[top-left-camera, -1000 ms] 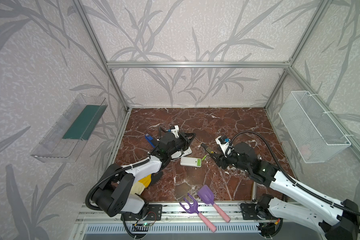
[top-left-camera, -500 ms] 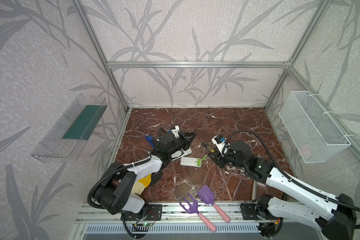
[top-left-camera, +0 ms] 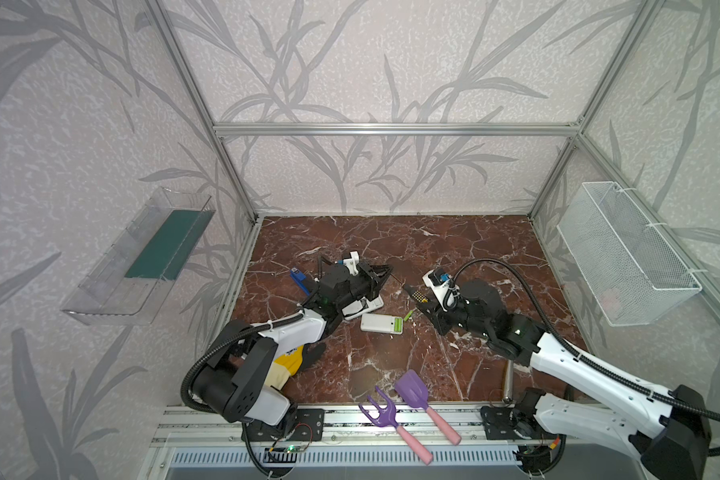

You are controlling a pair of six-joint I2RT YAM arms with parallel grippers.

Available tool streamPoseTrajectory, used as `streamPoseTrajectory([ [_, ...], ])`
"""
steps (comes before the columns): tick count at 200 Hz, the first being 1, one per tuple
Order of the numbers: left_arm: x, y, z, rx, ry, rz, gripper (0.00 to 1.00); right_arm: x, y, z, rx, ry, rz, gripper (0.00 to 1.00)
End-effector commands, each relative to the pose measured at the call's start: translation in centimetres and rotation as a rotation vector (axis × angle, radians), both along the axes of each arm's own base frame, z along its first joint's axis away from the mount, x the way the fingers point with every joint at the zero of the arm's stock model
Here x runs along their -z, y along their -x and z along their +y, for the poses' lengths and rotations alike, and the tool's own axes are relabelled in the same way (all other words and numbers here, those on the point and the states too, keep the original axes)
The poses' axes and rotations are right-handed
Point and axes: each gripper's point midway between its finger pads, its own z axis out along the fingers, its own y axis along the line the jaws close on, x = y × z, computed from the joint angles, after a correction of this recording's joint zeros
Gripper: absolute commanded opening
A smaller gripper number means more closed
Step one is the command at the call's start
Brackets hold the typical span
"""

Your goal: Unload the batteries from the remote control

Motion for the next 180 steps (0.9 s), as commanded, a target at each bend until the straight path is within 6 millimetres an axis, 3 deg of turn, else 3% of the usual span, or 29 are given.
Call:
streamPoseTrajectory([
  [1,-0.9,0.0,-0.4,0.021,0.040,-0.014,0.00,-2.6,-0.2,1.1,-0.034,-0.053,-0.050,0.18],
  [22,-0.7,0.0,-0.5,0.030,0.032,-0.017,0.00,-2.4,-0.3,1.0,-0.028,-0.038,-0.049,0.00],
  [28,-0.6,0.0,-0.6,0.034,0.027,-0.018,0.01,-2.2,-0.4,0.8,-0.024,-0.028,-0.048,0.00],
  [65,0.4,-0.4,-0.1,0.067,-0.062,-0.013,0.48,-1.3,-0.3,-1.0,0.031,0.051,-0.041,0.00],
  [81,1.2,-0.3,-0.1,0.107,-0.174,-0.011,0.66,-0.7,-0.1,-2.1,0.059,0.092,-0.027,0.00],
  [104,2.3,0.3,0.1,0.171,-0.353,-0.003,0.83,0.5,0.3,-3.7,0.100,0.154,0.003,0.00],
  [114,2.8,0.5,0.5,0.188,-0.433,-0.006,0.99,1.0,0.6,-4.2,0.111,0.174,0.020,0.00],
  [157,4.3,1.4,2.6,0.297,-0.766,-0.037,0.99,2.9,1.6,-6.1,0.148,0.245,0.088,0.00],
  [180,6.1,1.9,3.7,0.364,-0.897,-0.024,0.99,3.7,2.1,-6.5,0.153,0.267,0.113,0.00],
])
